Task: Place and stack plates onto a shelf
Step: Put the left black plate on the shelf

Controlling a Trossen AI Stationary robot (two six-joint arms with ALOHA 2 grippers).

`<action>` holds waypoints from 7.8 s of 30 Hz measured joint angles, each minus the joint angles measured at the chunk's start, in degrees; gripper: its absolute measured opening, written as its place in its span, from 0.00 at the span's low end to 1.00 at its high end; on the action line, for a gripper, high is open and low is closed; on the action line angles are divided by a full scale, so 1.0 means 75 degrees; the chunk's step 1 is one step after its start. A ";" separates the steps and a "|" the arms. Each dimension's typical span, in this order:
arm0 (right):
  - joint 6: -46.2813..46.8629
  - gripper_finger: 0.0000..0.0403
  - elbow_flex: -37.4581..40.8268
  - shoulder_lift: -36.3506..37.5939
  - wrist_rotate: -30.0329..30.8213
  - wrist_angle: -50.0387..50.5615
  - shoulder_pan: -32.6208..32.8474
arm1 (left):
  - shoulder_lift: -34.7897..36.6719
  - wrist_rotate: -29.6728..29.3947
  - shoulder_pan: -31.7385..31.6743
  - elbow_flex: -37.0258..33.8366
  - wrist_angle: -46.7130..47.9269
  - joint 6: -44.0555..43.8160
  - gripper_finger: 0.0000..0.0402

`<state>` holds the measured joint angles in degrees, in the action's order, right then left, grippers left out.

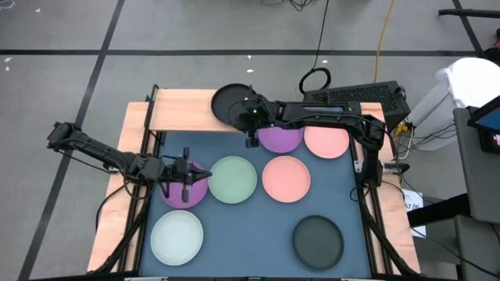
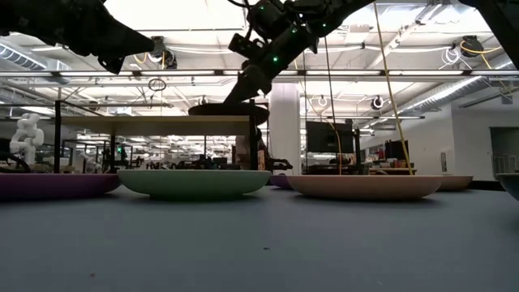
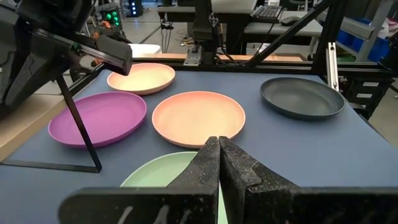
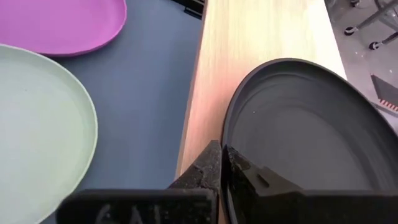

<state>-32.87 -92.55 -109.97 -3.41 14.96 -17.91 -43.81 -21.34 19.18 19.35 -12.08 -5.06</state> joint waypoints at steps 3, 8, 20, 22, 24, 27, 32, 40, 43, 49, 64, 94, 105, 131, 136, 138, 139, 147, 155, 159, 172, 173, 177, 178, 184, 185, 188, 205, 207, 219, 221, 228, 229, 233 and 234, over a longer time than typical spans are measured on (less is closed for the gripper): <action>-0.0108 0.01 0.0000 0.0000 -0.0318 0.0004 0.0000 | 0.0000 0.0000 0.0000 0.0000 -0.0001 -0.0002 0.00; -0.0144 0.00 0.0000 0.0000 -0.0372 -0.0003 0.0000 | 0.0000 0.0000 0.0000 0.0000 -0.0003 -0.0003 0.00; -0.0625 0.00 0.0000 0.0000 -0.0396 -0.0174 0.0000 | 0.0000 0.0000 0.0000 0.0000 -0.0003 -0.0009 0.00; -0.0596 0.01 0.0000 0.0000 -0.0402 -0.0218 0.0000 | 0.0000 -0.0001 0.0001 0.0000 -0.0003 -0.0009 0.00; -0.0596 0.02 0.0000 0.0000 -0.0412 -0.0208 0.0013 | 0.0000 -0.0001 0.0002 0.0000 -0.0002 -0.0009 0.00; -0.0593 0.06 0.0000 0.0000 -0.0404 -0.0198 0.0049 | 0.0000 0.0000 0.0000 0.0000 0.0000 -0.0009 0.00; -0.0471 0.17 0.0000 0.0000 -0.0369 -0.0258 0.0123 | 0.0000 0.0000 0.0001 0.0000 0.0000 -0.0012 0.00; 0.0193 0.28 0.0006 0.1367 0.0490 0.0234 0.0786 | 0.0000 -0.0003 0.0000 0.0000 0.0059 -0.0225 0.00; 0.1055 0.30 0.0000 0.2151 0.1065 0.1039 0.1215 | 0.0000 -0.0003 0.0000 0.0000 0.0113 -0.0419 0.00; 0.3370 0.31 0.0655 0.3450 0.1051 0.2304 0.2118 | 0.0000 -0.0003 0.0003 0.0000 0.0494 -0.0799 0.00; 0.2702 0.11 0.6420 0.4314 0.2182 -0.6451 0.0628 | 0.0000 -0.0026 0.0003 0.0000 0.0407 -0.1136 0.00; 0.4326 0.00 0.5761 0.1268 0.0025 -0.8935 -0.1550 | -0.0009 -0.0052 0.0003 0.0000 0.0445 -0.1393 0.00; 0.4332 0.00 0.5761 0.1268 0.0039 -0.8847 -0.1550 | -0.0009 -0.0050 0.0003 0.0000 0.0455 -0.1353 0.00; 0.4531 0.00 0.5761 0.1271 0.0109 -0.8871 -0.1349 | -0.0009 -0.0111 0.0003 0.0000 0.0407 -0.1214 0.00; 0.4553 0.00 0.5761 0.1271 0.0255 -0.8812 -0.1349 | -0.0009 -0.0114 0.0002 0.0000 0.0376 -0.1181 0.00; 0.4553 0.00 0.5761 0.1271 0.0255 -0.8839 -0.1349 | -0.0009 -0.0114 0.0003 0.0000 0.0376 -0.1181 0.00; 0.4553 0.00 0.5761 0.1271 0.0255 -0.8845 -0.1349 | -0.0009 -0.0117 0.0003 0.0000 0.0373 -0.1181 0.00; 0.4550 0.00 0.5761 0.1271 0.0275 -0.8810 -0.1242 | -0.0009 -0.0125 0.0003 0.0000 0.0368 -0.1160 0.00; 0.4599 0.00 0.5761 0.1244 0.0450 -0.8790 -0.1201 | -0.0009 -0.0125 0.0003 0.0000 0.0283 -0.1134 0.00; 0.4593 0.00 0.5764 0.1102 0.0450 -0.8929 -0.1189 | -0.0006 -0.0125 0.0003 0.0000 0.0167 -0.1053 0.00; 0.4632 0.00 0.5764 0.1011 0.0447 -0.9271 -0.1192 | -0.0009 -0.0122 0.0003 0.0000 0.0169 -0.1003 0.00; 0.4630 0.00 0.5764 0.1011 0.0447 -0.9242 -0.1192 | -0.0009 -0.0122 0.0003 0.0000 0.0169 -0.1003 0.00; 0.4619 0.00 0.5764 0.1011 0.0457 -0.9224 -0.1192 | -0.0008 -0.0138 0.0003 0.0000 0.0169 -0.0961 0.00; 0.4617 0.00 0.5764 0.1011 0.0459 -0.9222 -0.1192 | -0.0009 -0.0142 0.0001 0.0000 0.0167 -0.0940 0.00; 0.4614 0.00 0.5764 0.1011 0.0465 -0.9218 -0.1192 | -0.0009 -0.0163 0.0003 0.0000 0.0076 -0.0828 0.00; 0.4614 0.00 0.5764 0.1011 0.0465 -0.9220 -0.1192 | -0.0009 -0.0163 0.0000 0.0000 0.0029 -0.0825 0.00; 0.4630 0.00 0.5764 0.1011 0.0456 -0.9275 -0.1192 | -0.0009 -0.0163 0.0003 -0.0001 -0.0067 -0.0762 0.00; 0.4504 0.00 0.5557 0.0676 0.0446 -0.9495 -0.1195 | -0.0009 -0.0161 0.0000 -0.0001 -0.0195 -0.0586 0.00; 0.4498 0.00 0.5523 0.0673 0.0444 -0.9489 -0.1195 | -0.0008 -0.0163 0.0002 -0.0003 -0.0177 -0.0583 0.00; 0.4526 0.00 0.5520 0.0673 0.0442 -0.9448 -0.1198 | -0.0009 -0.0160 0.0001 -0.0002 -0.0146 -0.0602 0.00; 0.4547 0.00 0.5520 0.0673 0.0442 -0.9445 -0.1198 | -0.0009 -0.0160 0.0003 -0.0003 -0.0159 -0.0604 0.00; 0.4555 0.00 0.5520 0.0673 0.0440 -0.9445 -0.1198 | -0.0006 -0.0160 0.0001 -0.0002 -0.0198 -0.0606 0.00; 0.4568 0.00 0.5520 0.0673 0.0442 -0.9445 -0.1198 | -0.0008 -0.0160 0.0003 0.0000 -0.0198 -0.0606 0.00; 0.4582 0.00 0.5520 0.0673 0.0439 -0.9445 -0.1198 | -0.0006 -0.0160 0.0000 0.0000 -0.0198 -0.0606 0.00; 0.4582 0.00 0.5520 0.0673 0.0439 -0.9445 -0.1198 | -0.0008 -0.0160 0.0001 0.0000 -0.0198 -0.0606 0.00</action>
<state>1.50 -51.16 -104.92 -0.12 -55.88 -26.89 -43.87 -22.55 19.19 19.35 -13.56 -9.61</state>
